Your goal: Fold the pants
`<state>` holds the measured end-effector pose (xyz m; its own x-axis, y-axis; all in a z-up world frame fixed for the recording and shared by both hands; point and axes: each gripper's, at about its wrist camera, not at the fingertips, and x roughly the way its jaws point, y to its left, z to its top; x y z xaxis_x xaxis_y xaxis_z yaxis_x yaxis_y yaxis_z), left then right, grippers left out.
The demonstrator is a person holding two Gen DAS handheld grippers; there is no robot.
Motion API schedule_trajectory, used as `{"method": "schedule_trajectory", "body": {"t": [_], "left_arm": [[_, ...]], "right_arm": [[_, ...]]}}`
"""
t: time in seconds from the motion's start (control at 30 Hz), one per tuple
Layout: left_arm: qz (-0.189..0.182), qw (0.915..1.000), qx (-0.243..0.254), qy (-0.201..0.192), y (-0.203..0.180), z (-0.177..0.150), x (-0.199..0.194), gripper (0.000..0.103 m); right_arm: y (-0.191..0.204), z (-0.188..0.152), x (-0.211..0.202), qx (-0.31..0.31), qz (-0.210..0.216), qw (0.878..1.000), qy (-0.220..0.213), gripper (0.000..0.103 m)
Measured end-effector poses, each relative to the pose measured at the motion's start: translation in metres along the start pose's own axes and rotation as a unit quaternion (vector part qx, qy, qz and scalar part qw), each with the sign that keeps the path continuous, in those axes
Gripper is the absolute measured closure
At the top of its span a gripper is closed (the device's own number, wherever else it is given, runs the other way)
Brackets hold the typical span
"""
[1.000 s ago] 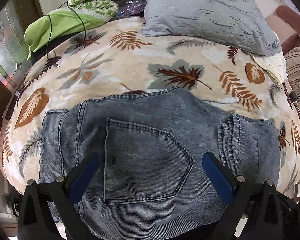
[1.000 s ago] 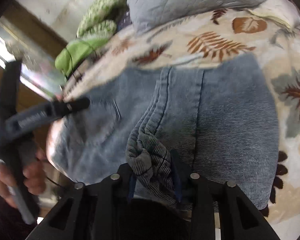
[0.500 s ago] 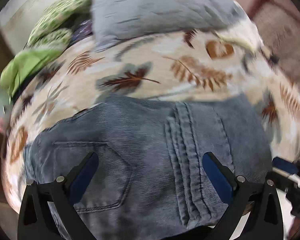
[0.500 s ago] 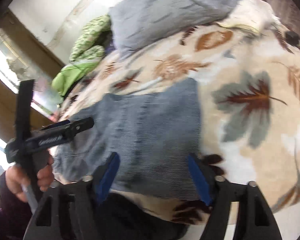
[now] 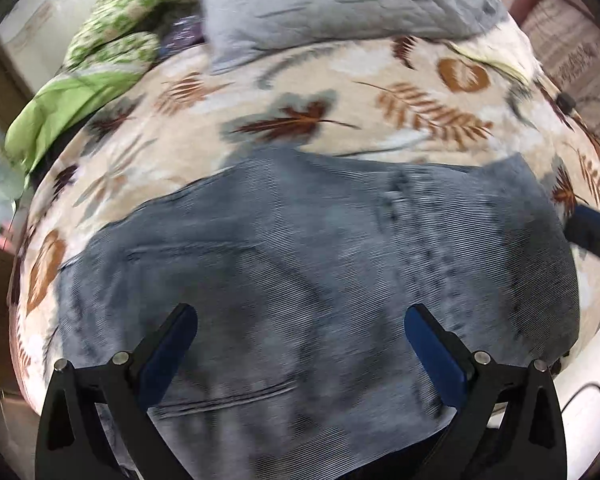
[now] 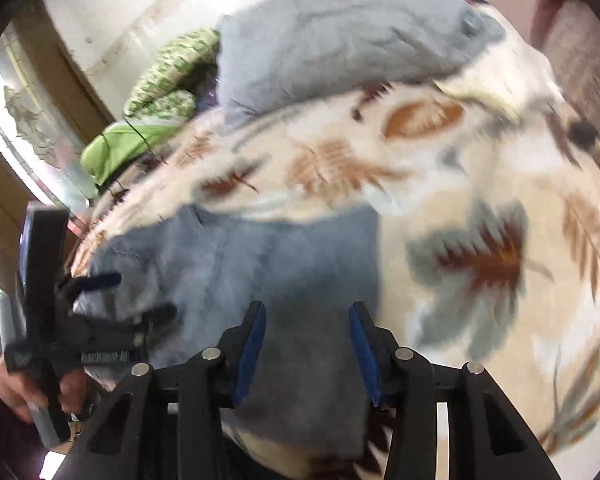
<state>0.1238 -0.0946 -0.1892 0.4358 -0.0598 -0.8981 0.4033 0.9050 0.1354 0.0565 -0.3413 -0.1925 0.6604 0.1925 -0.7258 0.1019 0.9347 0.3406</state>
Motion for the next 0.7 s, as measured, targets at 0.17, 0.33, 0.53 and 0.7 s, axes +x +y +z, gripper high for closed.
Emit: {"method": "schedule_trajectory", "body": {"t": [0.17, 0.33, 0.53, 0.7], "left_arm": [[0.024, 0.998, -0.058, -0.001, 0.064, -0.034, -0.013, 0.0], [0.048, 0.9922, -0.115, 0.002, 0.125, -0.075, -0.03, 0.0], [0.077, 0.9827, -0.169, 0.001, 0.184, -0.114, -0.044, 0.0], [0.085, 0.9734, -0.213, 0.005, 0.221, -0.144, -0.05, 0.0]], "right_arm": [[0.024, 0.022, 0.053, -0.014, 0.012, 0.999, 0.034, 0.057], [0.042, 0.023, 0.103, -0.051, -0.04, 0.995, 0.069, 0.055], [0.058, 0.032, 0.085, -0.04, -0.02, 0.997, 0.063, 0.055], [0.089, 0.016, 0.104, -0.092, -0.045, 0.989, 0.11, 0.053]]}}
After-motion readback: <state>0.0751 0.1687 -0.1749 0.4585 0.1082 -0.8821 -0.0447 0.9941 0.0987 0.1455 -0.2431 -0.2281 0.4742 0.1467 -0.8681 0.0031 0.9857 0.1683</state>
